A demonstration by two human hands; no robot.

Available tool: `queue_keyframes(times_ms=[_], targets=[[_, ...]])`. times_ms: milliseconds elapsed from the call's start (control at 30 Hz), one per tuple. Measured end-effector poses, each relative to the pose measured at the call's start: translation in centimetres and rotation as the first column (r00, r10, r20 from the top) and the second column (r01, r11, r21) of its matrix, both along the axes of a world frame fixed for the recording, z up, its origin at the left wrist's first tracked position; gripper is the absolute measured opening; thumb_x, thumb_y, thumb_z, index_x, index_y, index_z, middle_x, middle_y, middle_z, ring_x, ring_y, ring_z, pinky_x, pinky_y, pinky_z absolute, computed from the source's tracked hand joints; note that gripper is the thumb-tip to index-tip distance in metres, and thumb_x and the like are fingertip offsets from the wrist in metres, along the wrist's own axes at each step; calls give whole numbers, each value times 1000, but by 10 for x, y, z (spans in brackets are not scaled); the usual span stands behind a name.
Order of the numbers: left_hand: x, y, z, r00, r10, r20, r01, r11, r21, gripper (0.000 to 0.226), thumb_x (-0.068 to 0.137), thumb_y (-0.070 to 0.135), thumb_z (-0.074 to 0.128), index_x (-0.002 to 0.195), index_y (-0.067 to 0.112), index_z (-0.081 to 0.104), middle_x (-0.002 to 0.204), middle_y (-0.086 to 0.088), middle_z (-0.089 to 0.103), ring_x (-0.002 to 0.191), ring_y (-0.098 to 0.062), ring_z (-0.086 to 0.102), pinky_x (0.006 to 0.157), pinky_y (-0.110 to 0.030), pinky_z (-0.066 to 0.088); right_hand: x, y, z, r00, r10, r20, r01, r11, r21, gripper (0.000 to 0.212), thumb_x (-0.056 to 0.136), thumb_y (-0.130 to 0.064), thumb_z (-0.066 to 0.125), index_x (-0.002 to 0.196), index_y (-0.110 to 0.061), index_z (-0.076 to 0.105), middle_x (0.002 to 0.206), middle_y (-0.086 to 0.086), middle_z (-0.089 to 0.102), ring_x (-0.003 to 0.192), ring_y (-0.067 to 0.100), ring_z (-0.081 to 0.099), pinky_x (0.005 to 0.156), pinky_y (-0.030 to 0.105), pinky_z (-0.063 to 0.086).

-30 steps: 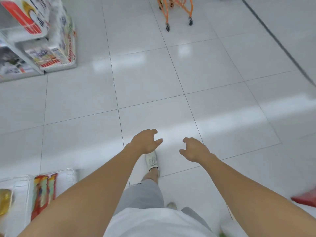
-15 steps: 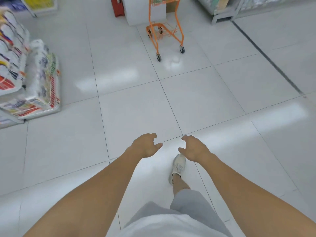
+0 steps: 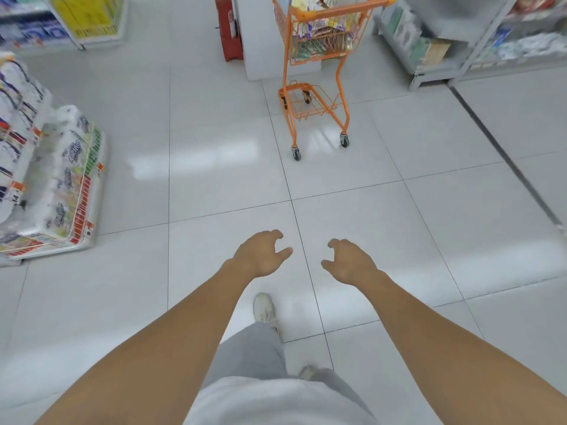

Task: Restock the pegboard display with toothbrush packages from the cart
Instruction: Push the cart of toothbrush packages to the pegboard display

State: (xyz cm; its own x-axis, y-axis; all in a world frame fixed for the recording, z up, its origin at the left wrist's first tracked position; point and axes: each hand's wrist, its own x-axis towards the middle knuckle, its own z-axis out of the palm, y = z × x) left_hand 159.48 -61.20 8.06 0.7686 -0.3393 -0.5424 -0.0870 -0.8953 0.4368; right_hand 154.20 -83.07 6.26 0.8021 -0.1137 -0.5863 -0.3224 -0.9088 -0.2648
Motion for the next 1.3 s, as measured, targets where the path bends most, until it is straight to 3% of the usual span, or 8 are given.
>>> queue_keyframes(times_ms=[300, 500, 733, 900, 1033, 1133, 1233, 1300], targets=[[253, -47, -25, 997, -5, -76, 4, 1000, -13, 59, 98, 53, 50, 148, 23, 40, 141, 0, 52, 125, -20, 52, 104, -37, 42, 243, -49, -5, 998, -48, -34, 47, 998, -34, 54, 98, -38, 53, 148, -22, 41, 137, 2, 52, 126, 22, 51, 97, 37, 46], [416, -111, -15, 996, -87, -30, 87, 996, -2, 57, 97, 53, 52, 145, 23, 44, 137, 0, 54, 124, -20, 52, 102, -36, 43, 384, -112, 10, 990, -134, 52, 134, 991, 10, 51, 97, -37, 56, 145, -21, 46, 135, 3, 54, 124, 22, 52, 96, 35, 46], [560, -210, -35, 993, -107, -57, 109, 993, 40, 57, 97, 53, 52, 145, 24, 44, 135, 2, 55, 121, -19, 52, 102, -37, 44, 531, -207, -21, 983, -175, 57, 172, 984, 45, 52, 97, -34, 58, 144, -18, 46, 133, 6, 55, 123, 24, 53, 94, 36, 48], [658, -269, -9, 995, -93, -22, 94, 995, 17, 56, 97, 50, 54, 146, 23, 43, 139, 2, 53, 123, -17, 51, 98, -29, 41, 641, -270, -5, 990, -122, 72, 120, 992, 43, 54, 96, -34, 59, 146, -18, 45, 140, 5, 51, 126, 24, 53, 96, 37, 48], [743, -306, 21, 998, -4, 64, 12, 991, -131, 55, 96, 52, 55, 143, 24, 47, 143, 3, 52, 128, -19, 52, 107, -35, 42, 738, -304, 25, 971, -36, 235, 25, 998, 49, 43, 96, -32, 58, 138, -20, 53, 135, 1, 56, 120, 22, 57, 91, 34, 50], [799, -331, 44, 971, -41, 237, 97, 969, -229, 46, 97, 46, 57, 136, 23, 54, 133, 4, 60, 123, -17, 55, 102, -35, 46, 803, -320, 46, 911, 39, 410, -49, 999, 13, 34, 94, -31, 61, 128, -22, 63, 128, -4, 63, 115, 20, 61, 90, 36, 52], [850, -356, 55, 884, -56, 464, 205, 939, -276, 45, 94, 45, 60, 134, 25, 56, 128, 3, 63, 118, -21, 58, 94, -40, 50, 859, -332, 58, 728, 85, 680, -109, 994, -7, 27, 84, -31, 67, 109, -20, 72, 106, -4, 70, 102, 23, 65, 82, 34, 52], [882, -365, 51, 856, -97, 508, 219, 957, -188, 52, 91, 47, 61, 137, 25, 53, 133, 2, 61, 122, -24, 56, 94, -41, 50, 892, -342, 63, 649, 180, 739, -177, 981, -84, 43, 75, -38, 68, 114, -21, 68, 112, -3, 67, 108, 26, 60, 89, 39, 50]])
